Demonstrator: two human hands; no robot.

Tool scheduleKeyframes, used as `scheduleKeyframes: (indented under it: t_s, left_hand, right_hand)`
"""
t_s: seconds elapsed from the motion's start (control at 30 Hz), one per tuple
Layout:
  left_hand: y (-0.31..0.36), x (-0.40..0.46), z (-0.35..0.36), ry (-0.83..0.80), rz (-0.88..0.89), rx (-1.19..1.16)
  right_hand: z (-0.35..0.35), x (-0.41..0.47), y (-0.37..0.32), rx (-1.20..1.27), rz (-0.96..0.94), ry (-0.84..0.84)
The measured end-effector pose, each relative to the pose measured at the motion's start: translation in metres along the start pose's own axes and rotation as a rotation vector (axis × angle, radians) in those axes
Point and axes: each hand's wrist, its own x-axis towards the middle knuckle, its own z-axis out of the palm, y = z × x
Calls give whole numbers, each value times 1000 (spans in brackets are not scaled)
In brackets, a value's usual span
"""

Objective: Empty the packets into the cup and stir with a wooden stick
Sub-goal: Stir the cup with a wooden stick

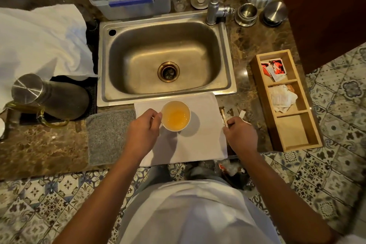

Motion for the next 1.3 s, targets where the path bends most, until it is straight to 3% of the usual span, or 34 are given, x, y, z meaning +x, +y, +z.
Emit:
scheduleKeyframes:
  t_s: [0.17, 0.33, 0.67, 0.8, 1.03, 1.2, 1.3]
  left_hand:
    - [-1, 2, -1, -36, 11, -23]
    - [-1, 4, -1, -56, 14, -60]
    - [-4, 2, 0, -67, 44, -153]
    - [-4, 2, 0, -69, 48, -155]
    - [-4, 2, 0, -80, 45, -166]
    - [-7, 4, 2, -62, 71, -118]
    - [-7, 4, 3, -56, 75, -108]
  right_hand:
    - [-8, 9, -9, -83, 15, -6]
    - [-16, 26, -25, -278, 100, -144]
    - [-18, 25, -42, -385, 108, -248]
    - [-20, 19, -38, -364, 110, -215]
    - [-51, -1, -39, -131, -91, -197]
    - [-101, -32, -81, 450, -164, -254]
    - [-119, -40, -102, 649, -270, -366]
